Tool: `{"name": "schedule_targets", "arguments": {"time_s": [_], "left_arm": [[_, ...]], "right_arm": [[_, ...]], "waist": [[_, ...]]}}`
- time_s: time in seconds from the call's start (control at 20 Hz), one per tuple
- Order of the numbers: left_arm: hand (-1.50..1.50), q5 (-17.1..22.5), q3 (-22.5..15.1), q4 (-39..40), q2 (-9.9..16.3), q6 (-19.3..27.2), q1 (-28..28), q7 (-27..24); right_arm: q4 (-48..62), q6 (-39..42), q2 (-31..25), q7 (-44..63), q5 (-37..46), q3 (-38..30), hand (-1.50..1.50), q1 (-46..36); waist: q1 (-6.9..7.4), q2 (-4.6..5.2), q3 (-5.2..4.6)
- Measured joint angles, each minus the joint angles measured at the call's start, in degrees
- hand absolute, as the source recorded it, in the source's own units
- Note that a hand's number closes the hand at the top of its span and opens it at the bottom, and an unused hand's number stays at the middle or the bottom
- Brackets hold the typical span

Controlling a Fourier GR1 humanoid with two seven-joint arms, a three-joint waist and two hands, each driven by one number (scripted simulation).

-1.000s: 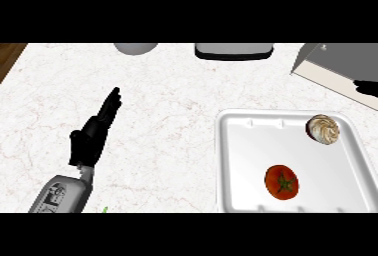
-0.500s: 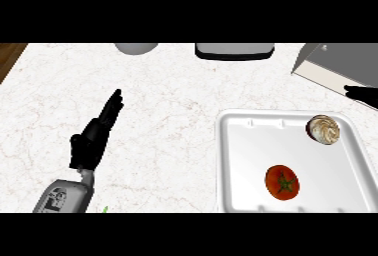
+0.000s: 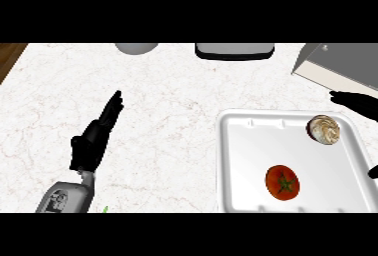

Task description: Pick the cupcake from the tray and place it in the tiered shelf

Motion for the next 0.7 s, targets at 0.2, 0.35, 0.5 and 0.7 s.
{"name": "schedule_targets", "arguments": {"time_s": [0.2, 0.35, 0.5, 0.7], "left_arm": [[0.00, -1.7, 0.1, 0.4, -1.3, 0.0, 0.2, -0.4], [0.00, -1.8, 1.3, 0.7, -1.4, -0.9, -0.1, -0.5], [0.00, -2.5, 1.6, 1.2, -2.0, -1.1, -0.7, -0.3], [0.00, -2.7, 2.7, 0.8, -2.2, -2.1, -0.8, 0.0]], "right_arm": [[-0.3, 0.2, 1.5, -0.3, 2.7, -0.9, -1.50, 0.3], [-0.8, 0.6, 2.2, -0.7, 4.2, -1.8, -1.50, 0.7], [1.0, 0.1, 2.2, -1.9, 6.3, -2.5, -1.50, 0.3], [2.9, -1.1, 4.6, -2.0, 9.6, -1.9, -1.50, -1.1]], "waist": [[0.01, -0.01, 0.00], [-0.03, -0.02, -0.01], [-0.01, 0.00, 0.00], [0.08, 0.01, -0.01]]}}
